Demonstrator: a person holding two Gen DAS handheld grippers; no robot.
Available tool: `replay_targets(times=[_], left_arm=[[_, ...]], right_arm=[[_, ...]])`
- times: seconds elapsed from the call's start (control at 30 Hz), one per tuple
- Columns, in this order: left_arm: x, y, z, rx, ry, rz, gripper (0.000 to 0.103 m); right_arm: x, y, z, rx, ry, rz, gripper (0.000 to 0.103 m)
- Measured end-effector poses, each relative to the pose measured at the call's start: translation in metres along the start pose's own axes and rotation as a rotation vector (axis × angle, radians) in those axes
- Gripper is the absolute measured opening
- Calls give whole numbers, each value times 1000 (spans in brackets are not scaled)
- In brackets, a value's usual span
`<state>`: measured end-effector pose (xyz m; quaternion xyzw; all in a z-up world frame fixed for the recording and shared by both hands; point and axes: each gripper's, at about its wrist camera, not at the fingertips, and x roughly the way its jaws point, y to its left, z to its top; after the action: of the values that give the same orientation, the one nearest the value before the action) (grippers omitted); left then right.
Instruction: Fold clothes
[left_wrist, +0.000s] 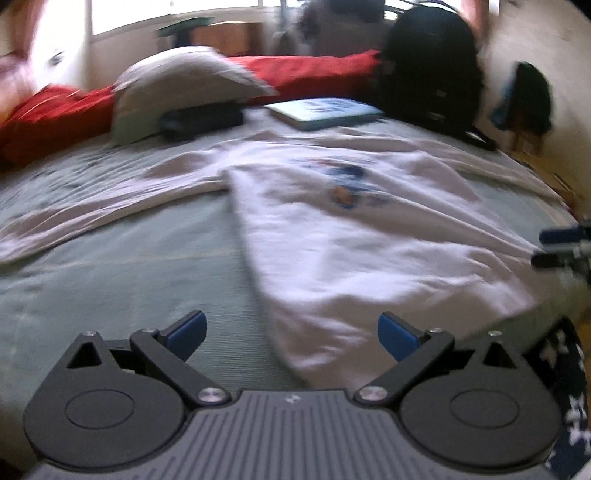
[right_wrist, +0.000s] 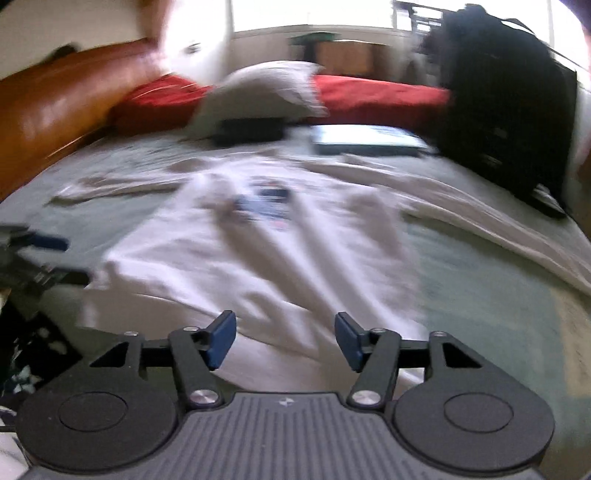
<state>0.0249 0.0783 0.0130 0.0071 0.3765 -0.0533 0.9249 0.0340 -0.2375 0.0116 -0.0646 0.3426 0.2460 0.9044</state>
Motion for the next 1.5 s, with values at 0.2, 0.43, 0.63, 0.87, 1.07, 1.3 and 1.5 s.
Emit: replay_targets(times=[0.2, 0.43, 0.63, 0.87, 1.07, 1.3, 1.5], left_arm=[[-10, 45, -5, -135, -13, 74, 99], [-20, 68, -16, -199, -32, 71, 99], [-19, 77, -19, -225, -34, 58, 99], [-6, 66, -17, -207, -15, 8, 99], [7, 46, -12, -172, 10, -51, 99], [22, 21, -3, -145, 35, -151, 99], [32, 7, 9, -159, 34, -218, 99]], right_arm=[[52, 84, 33, -223, -23, 158, 72], [100, 154, 47, -341, 34, 290, 71], [122, 166, 35, -430, 72, 191, 10], [95, 114, 57, -316, -26, 83, 6], [97, 35, 61, -124, 3, -26, 7], [85, -7, 39, 56, 9, -78, 14], [53, 6, 34, 61, -72, -16, 37]])
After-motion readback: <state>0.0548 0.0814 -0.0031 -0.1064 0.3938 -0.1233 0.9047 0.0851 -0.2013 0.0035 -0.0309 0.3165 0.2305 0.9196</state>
